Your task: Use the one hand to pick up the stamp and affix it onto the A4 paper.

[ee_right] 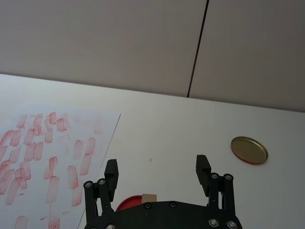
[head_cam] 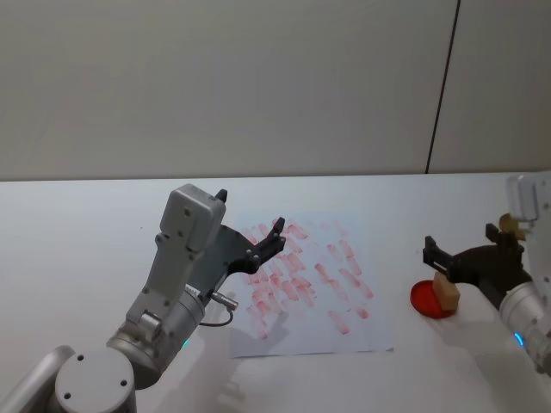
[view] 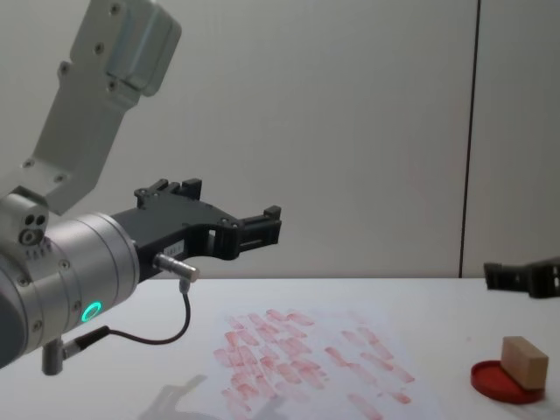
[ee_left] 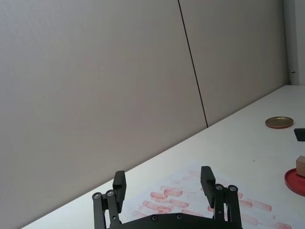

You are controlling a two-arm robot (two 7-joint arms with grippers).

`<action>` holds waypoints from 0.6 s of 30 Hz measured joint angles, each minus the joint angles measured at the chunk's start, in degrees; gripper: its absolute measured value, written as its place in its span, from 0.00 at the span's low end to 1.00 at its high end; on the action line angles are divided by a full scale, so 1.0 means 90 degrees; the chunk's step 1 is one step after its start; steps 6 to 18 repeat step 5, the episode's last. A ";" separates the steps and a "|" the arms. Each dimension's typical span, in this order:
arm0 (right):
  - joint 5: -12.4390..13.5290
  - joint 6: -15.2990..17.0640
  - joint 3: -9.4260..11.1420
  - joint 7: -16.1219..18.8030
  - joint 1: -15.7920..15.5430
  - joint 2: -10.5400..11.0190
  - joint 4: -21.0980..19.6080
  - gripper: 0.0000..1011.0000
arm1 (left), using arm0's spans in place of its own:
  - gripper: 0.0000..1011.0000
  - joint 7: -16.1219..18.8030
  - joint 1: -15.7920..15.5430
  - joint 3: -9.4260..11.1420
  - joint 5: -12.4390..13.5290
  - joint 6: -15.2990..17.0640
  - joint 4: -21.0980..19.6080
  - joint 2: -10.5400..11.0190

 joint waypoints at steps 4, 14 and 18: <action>-0.0014 -0.0094 0.0017 -0.0010 -0.0053 0.0031 -0.0129 0.99 | 0.98 0.0000 0.0000 0.0001 0.0000 0.0000 0.0000 0.0000; -0.0016 -0.0109 0.0022 -0.0013 -0.0063 0.0036 -0.0152 0.99 | 0.98 0.0000 0.0000 0.0000 0.0000 0.0000 0.0000 0.0000; -0.0016 -0.0109 0.0022 -0.0013 -0.0063 0.0036 -0.0152 0.99 | 0.98 0.0000 0.0000 0.0000 0.0000 0.0000 0.0000 0.0000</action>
